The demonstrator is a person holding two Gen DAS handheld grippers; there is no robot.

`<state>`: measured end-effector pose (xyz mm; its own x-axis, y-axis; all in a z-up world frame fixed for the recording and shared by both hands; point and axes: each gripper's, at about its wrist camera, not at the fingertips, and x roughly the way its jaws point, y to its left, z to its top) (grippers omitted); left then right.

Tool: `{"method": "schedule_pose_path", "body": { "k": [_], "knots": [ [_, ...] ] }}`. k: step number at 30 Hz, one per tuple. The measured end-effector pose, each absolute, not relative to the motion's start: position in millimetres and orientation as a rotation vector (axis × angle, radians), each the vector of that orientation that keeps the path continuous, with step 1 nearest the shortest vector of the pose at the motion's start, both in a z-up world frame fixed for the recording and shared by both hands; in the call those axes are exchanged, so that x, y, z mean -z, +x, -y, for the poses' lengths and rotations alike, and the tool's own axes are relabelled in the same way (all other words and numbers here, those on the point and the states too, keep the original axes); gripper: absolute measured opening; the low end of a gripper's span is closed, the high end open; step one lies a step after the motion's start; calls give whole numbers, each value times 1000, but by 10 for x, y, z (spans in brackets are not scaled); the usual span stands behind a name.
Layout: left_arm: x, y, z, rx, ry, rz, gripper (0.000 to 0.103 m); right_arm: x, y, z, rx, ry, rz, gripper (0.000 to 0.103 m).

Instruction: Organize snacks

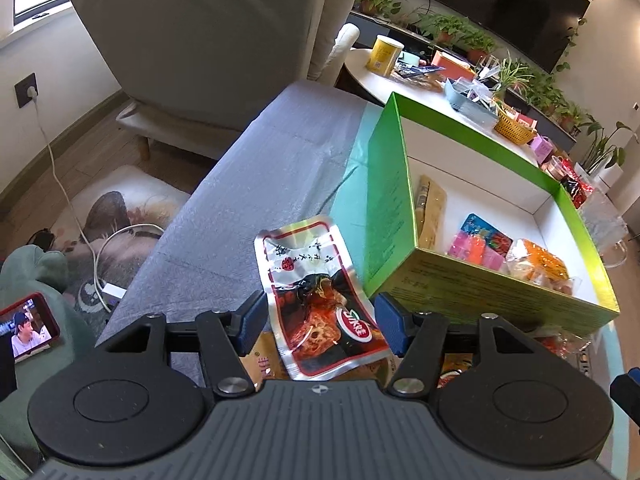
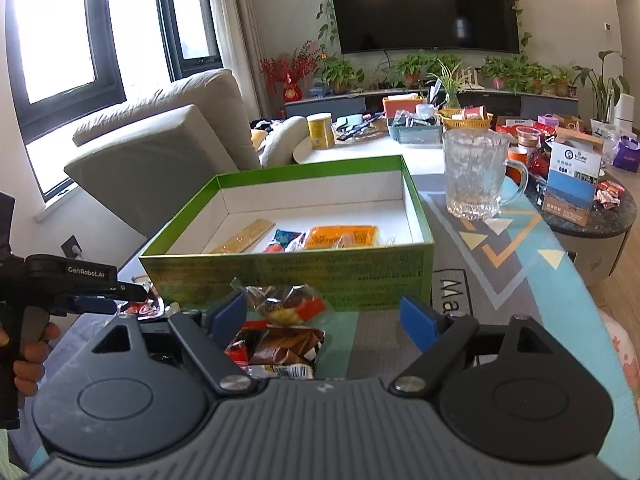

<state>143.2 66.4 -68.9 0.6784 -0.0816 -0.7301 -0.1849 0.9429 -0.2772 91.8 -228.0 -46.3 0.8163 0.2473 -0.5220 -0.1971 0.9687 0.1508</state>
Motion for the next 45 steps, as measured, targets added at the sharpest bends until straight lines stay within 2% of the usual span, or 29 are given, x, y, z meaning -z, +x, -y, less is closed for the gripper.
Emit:
{"method": "schedule_pose_path", "body": {
  "k": [10,11,12,15,30,32,36,42,45],
  "knots": [
    [781,1495,-605,-31,-279,-807,60,565,1010,2181,-259,80,-614,59],
    [786,1492,-593,-29,-256,-800,57,565,1020,2171,-258,80,-615,59],
    [793,1479,-575,-35,-215,-793,44,567,1030,2163,-259,80,-617,59],
    [791,1425,-658,1,-207,-786,40,569,1072,2141,-258,85,-625,59],
    [629,810,-697,206,-163,-872,39,581,1022,2114,-254,82,-639,60],
    [598,826,-707,183,-167,-867,41,567,988,2112,-254,75,-632,60],
    [519,834,-725,159,-194,-831,58,567,929,2131,-259,72,-635,60],
    [661,973,-645,145,-173,-891,60,593,853,2143,-272,78,-646,60],
    [727,960,-637,113,-150,-863,62,614,759,2105,-310,87,-662,60]
  ]
}}
